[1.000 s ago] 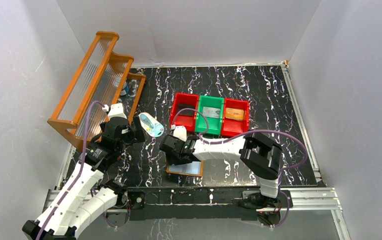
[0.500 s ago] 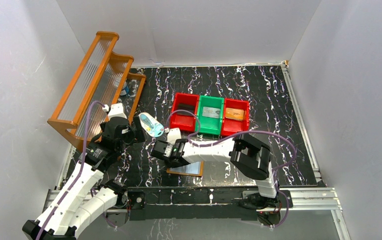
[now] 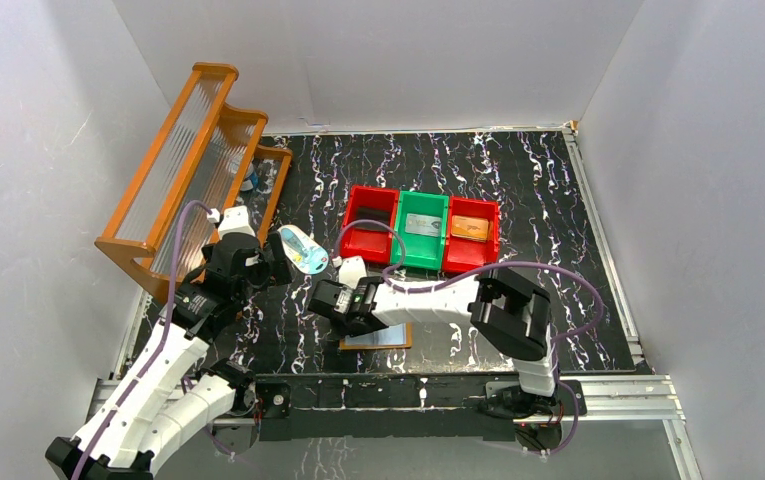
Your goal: Take the credit cards out of the card holder
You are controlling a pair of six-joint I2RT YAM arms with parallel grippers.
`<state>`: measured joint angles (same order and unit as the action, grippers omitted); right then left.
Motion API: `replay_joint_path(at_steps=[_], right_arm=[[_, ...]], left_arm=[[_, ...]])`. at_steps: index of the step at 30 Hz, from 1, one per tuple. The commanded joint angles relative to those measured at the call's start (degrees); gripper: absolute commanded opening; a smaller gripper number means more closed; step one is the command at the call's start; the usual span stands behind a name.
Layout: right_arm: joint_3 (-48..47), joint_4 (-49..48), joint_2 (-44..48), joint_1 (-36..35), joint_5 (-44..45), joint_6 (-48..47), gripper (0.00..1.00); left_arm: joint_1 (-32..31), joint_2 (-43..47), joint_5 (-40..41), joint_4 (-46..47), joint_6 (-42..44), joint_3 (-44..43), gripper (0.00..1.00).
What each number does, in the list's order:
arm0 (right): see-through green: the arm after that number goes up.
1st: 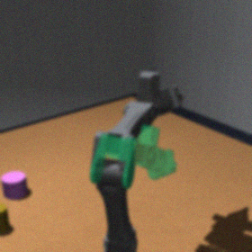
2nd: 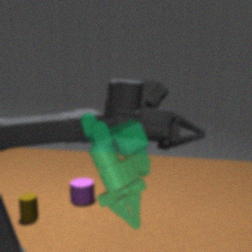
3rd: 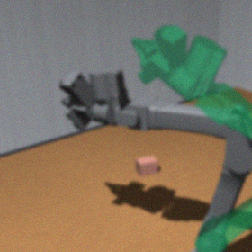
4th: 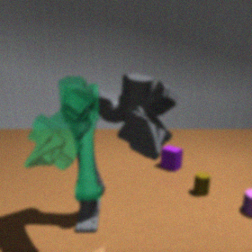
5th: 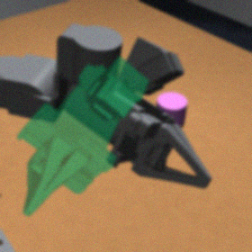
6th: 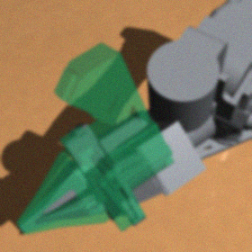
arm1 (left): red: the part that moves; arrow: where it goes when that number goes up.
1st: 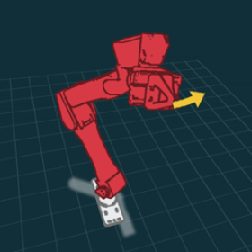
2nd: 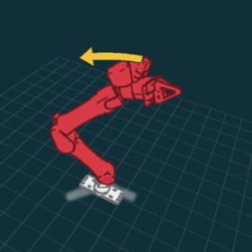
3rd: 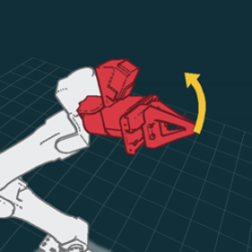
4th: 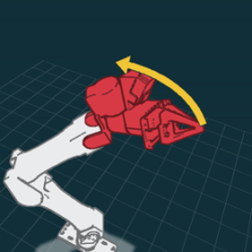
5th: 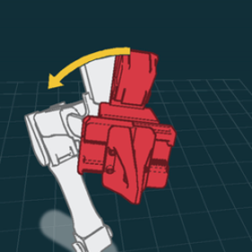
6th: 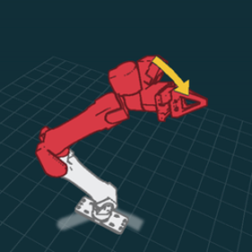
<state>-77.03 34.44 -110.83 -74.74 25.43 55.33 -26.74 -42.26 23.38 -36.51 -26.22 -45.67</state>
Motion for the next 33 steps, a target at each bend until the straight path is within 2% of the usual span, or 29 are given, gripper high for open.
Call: replay_joint_path(at_steps=[1, 8, 14, 21, 24, 27, 33], right_arm=[[-0.68, 7.37, 5.26, 0.22, 4.51, 1.74, 0.76], [4.73, 9.15, 8.5, 0.21, 7.14, 6.74, 0.89], [6.74, 10.05, 12.16, 0.3, 9.77, 9.42, 0.91], [13.01, 2.23, 21.71, 0.36, 10.46, 5.63, 0.92], [17.4, -2.58, 25.92, 0.85, 10.63, 4.02, 0.97], [21.18, -4.15, 27.65, 4.17, 7.39, 3.45, 0.97], [24.36, -5.5, 25.3, 9.64, 1.76, 0.99, 0.97]], left_arm=[[0.29, 0.01, 0.53, -0.34, -0.25, -0.43, 0.98], [0.29, -0.48, 0.14, -0.15, -0.15, -0.45, 0.98], [0.29, -1.06, -0.08, -0.12, -0.06, -0.43, 0.98], [0.29, -1.16, -0.04, 0.03, -0.06, -0.46, 0.98], [0.26, -1.32, -0.13, -0.02, 0.03, -0.45, 0.98], [0.29, -1.61, -0.22, 0.02, 0.07, -0.4, 0.98], [0.26, -1.77, -0.39, 0.05, 0.11, -0.42, 0.98]])
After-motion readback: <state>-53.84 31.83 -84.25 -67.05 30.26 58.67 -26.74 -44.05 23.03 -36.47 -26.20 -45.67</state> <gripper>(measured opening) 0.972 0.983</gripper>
